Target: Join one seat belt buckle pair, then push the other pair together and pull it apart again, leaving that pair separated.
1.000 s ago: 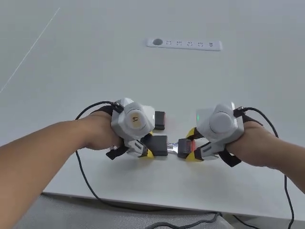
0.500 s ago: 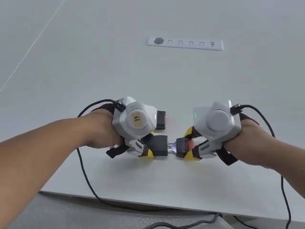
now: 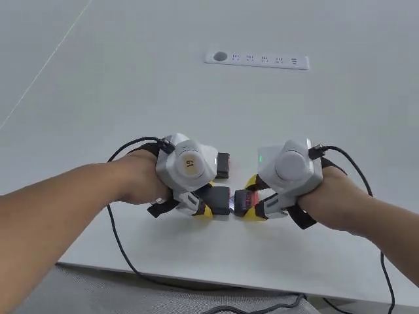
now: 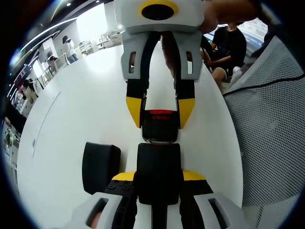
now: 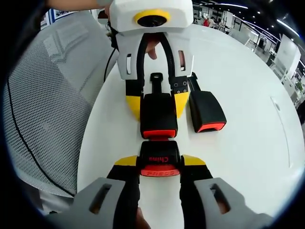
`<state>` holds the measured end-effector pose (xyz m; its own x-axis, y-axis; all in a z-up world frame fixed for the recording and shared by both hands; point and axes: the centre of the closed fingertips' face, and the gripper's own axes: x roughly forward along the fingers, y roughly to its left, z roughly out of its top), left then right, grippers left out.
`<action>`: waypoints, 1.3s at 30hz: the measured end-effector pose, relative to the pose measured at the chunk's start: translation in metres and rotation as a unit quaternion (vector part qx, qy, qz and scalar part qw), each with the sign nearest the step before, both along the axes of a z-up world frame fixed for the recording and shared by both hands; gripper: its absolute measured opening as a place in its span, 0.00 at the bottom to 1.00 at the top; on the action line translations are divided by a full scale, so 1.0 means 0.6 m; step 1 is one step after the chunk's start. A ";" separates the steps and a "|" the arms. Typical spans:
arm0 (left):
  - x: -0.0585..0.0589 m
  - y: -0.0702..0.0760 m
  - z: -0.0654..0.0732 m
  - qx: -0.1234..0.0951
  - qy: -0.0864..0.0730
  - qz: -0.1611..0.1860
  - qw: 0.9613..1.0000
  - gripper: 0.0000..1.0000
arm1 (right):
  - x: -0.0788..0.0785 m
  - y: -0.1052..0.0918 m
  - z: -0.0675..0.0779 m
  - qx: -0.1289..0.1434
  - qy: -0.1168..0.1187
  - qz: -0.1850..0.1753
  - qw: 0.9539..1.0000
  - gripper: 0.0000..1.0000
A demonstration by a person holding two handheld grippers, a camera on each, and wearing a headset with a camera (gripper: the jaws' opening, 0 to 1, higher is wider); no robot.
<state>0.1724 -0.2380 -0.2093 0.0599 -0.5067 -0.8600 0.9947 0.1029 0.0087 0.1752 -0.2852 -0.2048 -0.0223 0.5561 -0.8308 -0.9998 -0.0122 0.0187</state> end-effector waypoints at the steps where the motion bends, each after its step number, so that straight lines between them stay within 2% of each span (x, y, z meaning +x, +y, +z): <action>1: -0.001 -0.001 0.000 0.001 0.000 0.001 1.000 0.34 | 0.000 0.000 0.001 0.000 0.000 0.000 1.000 0.30; 16: 0.002 -0.002 -0.002 0.002 0.003 0.000 1.000 0.34 | -0.002 0.000 0.002 0.007 0.003 -0.006 1.000 0.30; 20: 0.002 0.000 0.000 0.000 -0.004 -0.002 1.000 0.34 | -0.002 -0.003 -0.002 -0.003 -0.001 0.010 1.000 0.30; 26: 0.002 0.002 0.000 0.000 0.002 -0.001 1.000 0.34 | -0.003 -0.003 0.001 -0.019 -0.001 0.016 1.000 0.29; 28: 0.002 0.001 0.001 -0.001 0.003 0.000 1.000 0.34 | 0.000 -0.006 -0.010 -0.019 -0.001 0.016 1.000 0.29; 39: 0.004 0.003 0.000 -0.006 0.008 0.007 1.000 0.34 | -0.004 -0.006 0.002 -0.013 0.002 0.013 1.000 0.30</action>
<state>0.1748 -0.2360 -0.2094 0.0538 -0.5160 -0.8549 0.9931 0.1173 -0.0082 0.1727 -0.2886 -0.2038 -0.0403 0.5339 -0.8446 -0.9990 -0.0379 0.0237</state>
